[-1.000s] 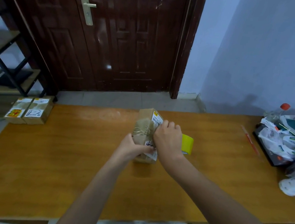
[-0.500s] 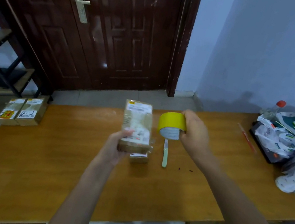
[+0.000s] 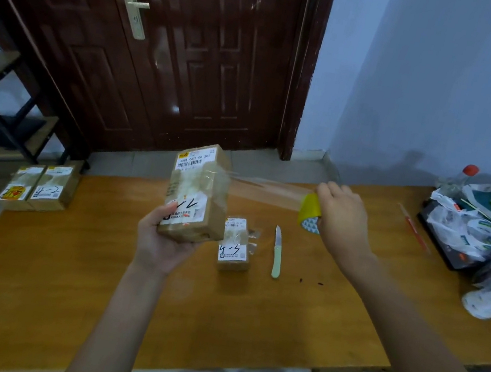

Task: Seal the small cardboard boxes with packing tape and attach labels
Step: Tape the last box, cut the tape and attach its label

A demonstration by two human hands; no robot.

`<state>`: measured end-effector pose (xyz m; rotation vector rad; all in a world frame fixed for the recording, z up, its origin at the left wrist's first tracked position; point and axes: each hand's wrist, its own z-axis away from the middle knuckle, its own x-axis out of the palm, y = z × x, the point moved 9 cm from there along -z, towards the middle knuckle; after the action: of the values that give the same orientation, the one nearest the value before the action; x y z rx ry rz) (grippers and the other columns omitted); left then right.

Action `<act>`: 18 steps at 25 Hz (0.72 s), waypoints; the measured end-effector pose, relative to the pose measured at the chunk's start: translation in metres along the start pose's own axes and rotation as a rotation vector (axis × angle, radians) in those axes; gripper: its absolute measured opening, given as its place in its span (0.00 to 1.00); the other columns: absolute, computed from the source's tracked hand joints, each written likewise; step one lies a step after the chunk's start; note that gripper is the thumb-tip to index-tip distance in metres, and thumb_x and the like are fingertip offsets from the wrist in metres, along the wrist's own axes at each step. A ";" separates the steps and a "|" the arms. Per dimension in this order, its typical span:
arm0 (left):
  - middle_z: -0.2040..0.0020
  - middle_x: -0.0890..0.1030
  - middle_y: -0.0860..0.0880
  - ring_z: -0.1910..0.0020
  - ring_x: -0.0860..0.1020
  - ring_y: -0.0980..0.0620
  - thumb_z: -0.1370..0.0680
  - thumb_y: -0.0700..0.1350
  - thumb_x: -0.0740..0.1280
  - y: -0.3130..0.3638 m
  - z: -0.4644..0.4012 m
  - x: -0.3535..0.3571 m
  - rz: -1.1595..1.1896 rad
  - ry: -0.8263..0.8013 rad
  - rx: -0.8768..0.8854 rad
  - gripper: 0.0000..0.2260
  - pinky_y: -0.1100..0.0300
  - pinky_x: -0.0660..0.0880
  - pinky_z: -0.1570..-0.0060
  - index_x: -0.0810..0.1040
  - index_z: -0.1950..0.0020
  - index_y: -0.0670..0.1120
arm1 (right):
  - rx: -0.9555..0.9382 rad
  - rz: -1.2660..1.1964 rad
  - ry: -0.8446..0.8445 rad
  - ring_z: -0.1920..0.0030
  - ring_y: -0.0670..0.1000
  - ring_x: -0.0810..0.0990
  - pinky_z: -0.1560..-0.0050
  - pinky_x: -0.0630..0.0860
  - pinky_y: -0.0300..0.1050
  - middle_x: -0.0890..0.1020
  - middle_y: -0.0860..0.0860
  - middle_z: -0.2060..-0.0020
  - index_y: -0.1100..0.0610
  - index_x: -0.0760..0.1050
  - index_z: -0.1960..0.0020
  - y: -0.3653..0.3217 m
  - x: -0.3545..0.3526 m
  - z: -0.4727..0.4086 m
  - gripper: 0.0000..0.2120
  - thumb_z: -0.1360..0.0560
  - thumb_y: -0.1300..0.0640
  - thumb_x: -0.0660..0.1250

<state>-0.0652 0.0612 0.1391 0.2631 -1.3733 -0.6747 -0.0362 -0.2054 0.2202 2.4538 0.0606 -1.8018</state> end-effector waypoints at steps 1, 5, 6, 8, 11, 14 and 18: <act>0.47 0.83 0.45 0.49 0.83 0.45 0.26 0.45 0.61 -0.001 0.000 0.001 0.035 -0.011 0.004 0.15 0.52 0.80 0.50 0.85 0.48 0.43 | -0.004 -0.003 -0.004 0.53 0.57 0.74 0.59 0.60 0.44 0.78 0.55 0.53 0.60 0.73 0.49 -0.003 0.001 -0.002 0.15 0.34 0.70 0.68; 0.45 0.82 0.44 0.47 0.82 0.44 0.28 0.46 0.65 -0.005 0.002 0.006 0.133 -0.035 0.023 0.15 0.49 0.80 0.51 0.85 0.46 0.43 | -0.031 -0.040 -0.014 0.53 0.57 0.74 0.59 0.60 0.44 0.78 0.55 0.53 0.60 0.73 0.49 -0.020 0.004 -0.008 0.16 0.35 0.70 0.69; 0.45 0.82 0.44 0.46 0.82 0.43 0.30 0.46 0.68 -0.007 0.003 0.009 0.158 -0.052 0.019 0.16 0.49 0.80 0.52 0.84 0.45 0.43 | -0.035 -0.057 -0.013 0.53 0.57 0.75 0.59 0.61 0.45 0.78 0.55 0.53 0.60 0.73 0.49 -0.024 0.005 -0.009 0.17 0.35 0.70 0.69; 0.42 0.81 0.42 0.44 0.80 0.39 0.34 0.46 0.73 -0.011 0.004 0.014 0.223 -0.091 -0.002 0.23 0.48 0.81 0.54 0.81 0.40 0.42 | -0.047 -0.076 -0.026 0.52 0.56 0.75 0.58 0.65 0.45 0.79 0.55 0.52 0.59 0.74 0.47 -0.033 0.007 -0.009 0.18 0.35 0.69 0.72; 0.36 0.76 0.38 0.38 0.76 0.35 0.32 0.47 0.72 -0.017 0.003 0.021 0.278 -0.139 -0.055 0.25 0.48 0.80 0.51 0.79 0.37 0.42 | -0.051 -0.110 -0.054 0.50 0.55 0.76 0.56 0.66 0.44 0.79 0.54 0.50 0.59 0.74 0.45 -0.044 0.014 -0.008 0.18 0.34 0.69 0.70; 0.38 0.76 0.37 0.36 0.70 0.33 0.31 0.46 0.71 -0.020 0.000 0.016 0.328 -0.102 -0.086 0.23 0.48 0.81 0.55 0.80 0.38 0.41 | -0.039 -0.119 -0.051 0.52 0.55 0.75 0.58 0.65 0.43 0.79 0.54 0.51 0.59 0.73 0.47 -0.049 0.018 -0.005 0.16 0.33 0.71 0.66; 0.36 0.74 0.36 0.42 0.76 0.35 0.24 0.50 0.63 -0.030 -0.003 -0.002 0.517 0.046 -0.077 0.26 0.49 0.82 0.59 0.71 0.28 0.42 | -0.023 -0.124 -0.052 0.53 0.55 0.75 0.58 0.66 0.44 0.79 0.54 0.52 0.59 0.74 0.47 -0.048 0.017 -0.004 0.17 0.34 0.70 0.67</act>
<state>-0.0715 0.0379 0.1207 -0.1377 -1.2956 -0.2863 -0.0318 -0.1575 0.2028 2.4364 0.2333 -1.9005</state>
